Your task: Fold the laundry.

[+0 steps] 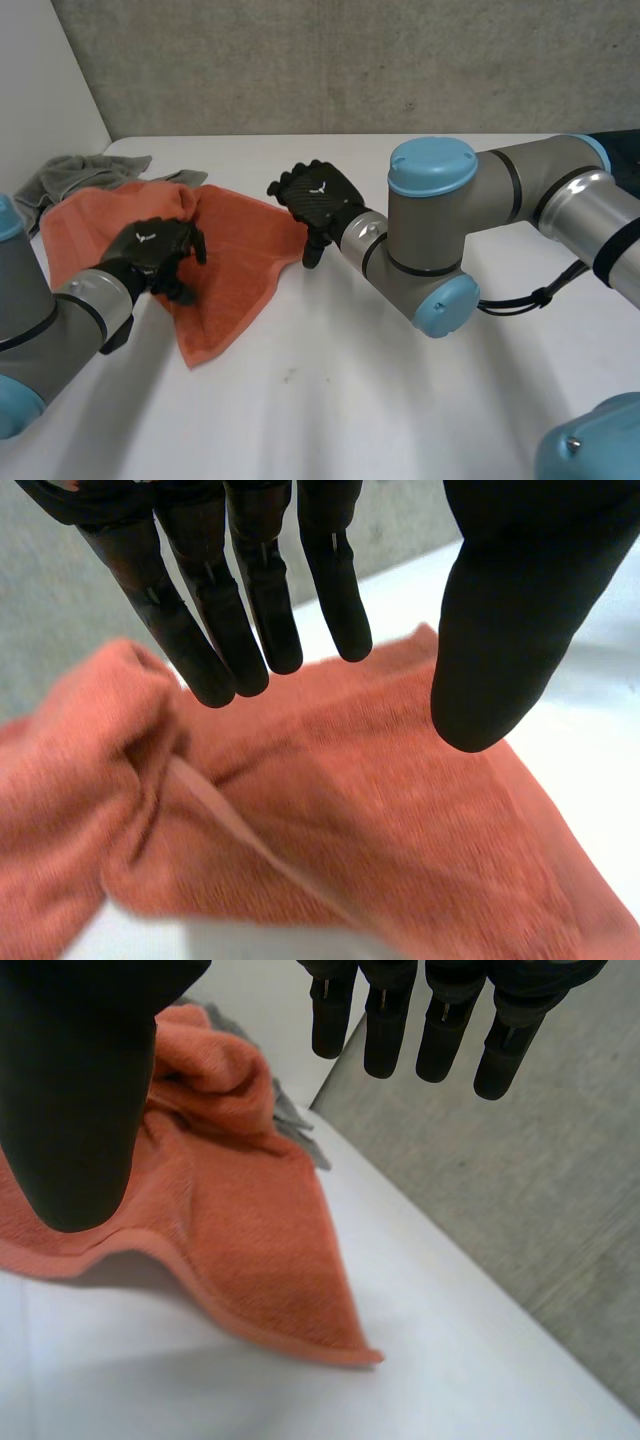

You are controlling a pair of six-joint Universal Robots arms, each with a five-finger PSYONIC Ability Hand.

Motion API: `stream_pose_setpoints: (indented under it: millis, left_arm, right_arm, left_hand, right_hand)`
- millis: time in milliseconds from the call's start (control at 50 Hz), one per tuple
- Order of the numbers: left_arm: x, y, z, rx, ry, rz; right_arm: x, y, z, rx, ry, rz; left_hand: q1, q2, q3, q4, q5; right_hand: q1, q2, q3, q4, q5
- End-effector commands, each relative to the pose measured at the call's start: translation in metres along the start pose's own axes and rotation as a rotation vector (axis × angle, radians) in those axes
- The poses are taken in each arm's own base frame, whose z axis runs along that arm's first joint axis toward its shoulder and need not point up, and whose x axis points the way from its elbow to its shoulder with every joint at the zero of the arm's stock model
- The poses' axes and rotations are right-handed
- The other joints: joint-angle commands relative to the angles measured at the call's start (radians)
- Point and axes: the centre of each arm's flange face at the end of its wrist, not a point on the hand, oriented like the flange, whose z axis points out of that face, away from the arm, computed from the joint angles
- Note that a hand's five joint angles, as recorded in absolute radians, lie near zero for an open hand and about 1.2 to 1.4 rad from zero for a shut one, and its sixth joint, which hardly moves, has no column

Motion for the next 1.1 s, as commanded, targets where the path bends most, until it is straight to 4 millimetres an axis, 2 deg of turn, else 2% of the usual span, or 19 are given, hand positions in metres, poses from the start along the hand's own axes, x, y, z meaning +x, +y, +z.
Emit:
stream_pose_setpoints:
  millis: [20, 300, 420, 540, 620, 740, 800, 900, 960, 1040, 1100]
  left_arm:
    - [-0.002, -0.012, -0.005, 0.053, -0.011, 0.009]
    - [-0.002, -0.022, -0.018, 0.089, -0.009, 0.011]
    - [-0.002, -0.024, -0.020, 0.098, -0.002, 0.005]
    - [-0.004, -0.026, -0.023, 0.106, 0.005, -0.005]
    - [-0.007, -0.027, -0.024, 0.109, 0.009, -0.018]
    - [-0.011, -0.028, -0.023, 0.113, 0.014, -0.030]
    - [-0.012, -0.028, -0.022, 0.113, 0.017, -0.032]
    - [-0.017, -0.027, -0.020, 0.111, 0.010, -0.036]
    - [-0.020, -0.028, -0.020, 0.115, 0.002, -0.036]
    - [-0.022, -0.030, -0.021, 0.119, -0.006, -0.038]
    - [-0.022, -0.032, -0.022, 0.126, -0.007, -0.038]
  right_arm:
    - [-0.008, 0.016, 0.011, -0.014, -0.022, 0.017]
    - [-0.039, 0.052, 0.036, -0.002, -0.057, 0.004]
    - [-0.044, 0.056, 0.043, 0.026, -0.037, -0.032]
    - [-0.051, 0.065, 0.051, 0.063, -0.006, -0.140]
    - [-0.056, 0.073, 0.054, 0.067, 0.001, -0.197]
    - [-0.059, 0.072, 0.058, 0.109, -0.011, -0.207]
    - [-0.058, 0.070, 0.059, 0.128, -0.013, -0.208]
    - [-0.059, 0.068, 0.061, 0.155, -0.020, -0.205]
    - [-0.055, 0.068, 0.061, 0.151, 0.004, -0.196]
    - [-0.039, 0.066, 0.058, 0.119, 0.060, -0.159]
    - [-0.024, 0.065, 0.046, 0.042, 0.067, -0.109]
  left_hand:
    - [0.057, 0.060, 0.058, 0.063, 0.065]
    - [0.043, 0.045, 0.044, 0.048, 0.050]
    - [0.043, 0.045, 0.044, 0.048, 0.050]
    - [0.043, 0.045, 0.044, 0.048, 0.050]
    - [0.043, 0.045, 0.044, 0.048, 0.050]
    - [0.049, 0.051, 0.049, 0.054, 0.056]
    - [0.049, 0.051, 0.049, 0.054, 0.056]
    - [0.049, 0.051, 0.049, 0.054, 0.056]
    - [0.049, 0.051, 0.049, 0.054, 0.056]
    - [0.046, 0.048, 0.046, 0.051, 0.053]
    - [0.043, 0.045, 0.044, 0.048, 0.050]
  right_hand:
    - [-0.014, 0.001, 0.011, 0.005, 0.038]
    - [0.191, 0.207, 0.217, 0.210, 0.244]
    - [0.247, 0.263, 0.272, 0.266, 0.299]
    - [0.338, 0.354, 0.363, 0.357, 0.390]
    - [0.482, 0.497, 0.507, 0.501, 0.534]
    - [0.623, 0.638, 0.648, 0.642, 0.675]
    - [0.702, 0.717, 0.727, 0.721, 0.754]
    - [1.081, 1.097, 1.106, 1.100, 1.133]
    - [1.081, 1.097, 1.107, 1.100, 1.134]
    - [1.081, 1.097, 1.107, 1.100, 1.134]
    - [1.081, 1.097, 1.107, 1.100, 1.134]
